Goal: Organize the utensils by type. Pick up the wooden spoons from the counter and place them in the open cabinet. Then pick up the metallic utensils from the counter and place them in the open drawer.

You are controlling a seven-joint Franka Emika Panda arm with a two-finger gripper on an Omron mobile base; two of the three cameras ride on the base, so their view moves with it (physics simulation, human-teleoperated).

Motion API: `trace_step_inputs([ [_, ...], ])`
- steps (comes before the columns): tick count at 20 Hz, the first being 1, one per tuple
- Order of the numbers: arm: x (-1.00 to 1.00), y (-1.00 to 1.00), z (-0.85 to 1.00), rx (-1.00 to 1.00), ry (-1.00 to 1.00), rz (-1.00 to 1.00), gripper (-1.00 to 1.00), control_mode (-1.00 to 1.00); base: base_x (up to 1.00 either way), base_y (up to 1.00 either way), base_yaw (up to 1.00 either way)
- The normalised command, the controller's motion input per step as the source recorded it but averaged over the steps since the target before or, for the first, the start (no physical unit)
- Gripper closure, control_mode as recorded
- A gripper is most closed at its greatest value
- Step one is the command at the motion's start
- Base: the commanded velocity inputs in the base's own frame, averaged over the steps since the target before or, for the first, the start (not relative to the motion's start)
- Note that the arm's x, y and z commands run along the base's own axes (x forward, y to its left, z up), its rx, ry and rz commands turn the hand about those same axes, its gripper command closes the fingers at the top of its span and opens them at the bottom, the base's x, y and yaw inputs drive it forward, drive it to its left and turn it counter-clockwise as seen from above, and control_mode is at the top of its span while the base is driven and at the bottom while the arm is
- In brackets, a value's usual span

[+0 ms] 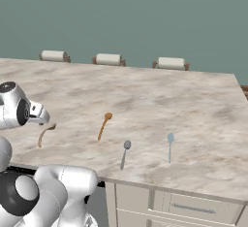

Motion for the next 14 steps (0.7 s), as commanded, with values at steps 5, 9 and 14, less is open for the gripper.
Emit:
trace_step_inputs([
  [5,0.15,0.0,-0.35,0.01,0.0,0.0,-1.0,-1.0,0.0,0.0,0.0],
  [9,0.03,0.0,-0.32,0.0,0.0,0.0,-1.0,-1.0,0.0,0.0,0.0],
  [14,0.0,0.0,-0.35,0.0,0.0,0.0,-1.0,-1.0,0.0,0.0,0.0],
])
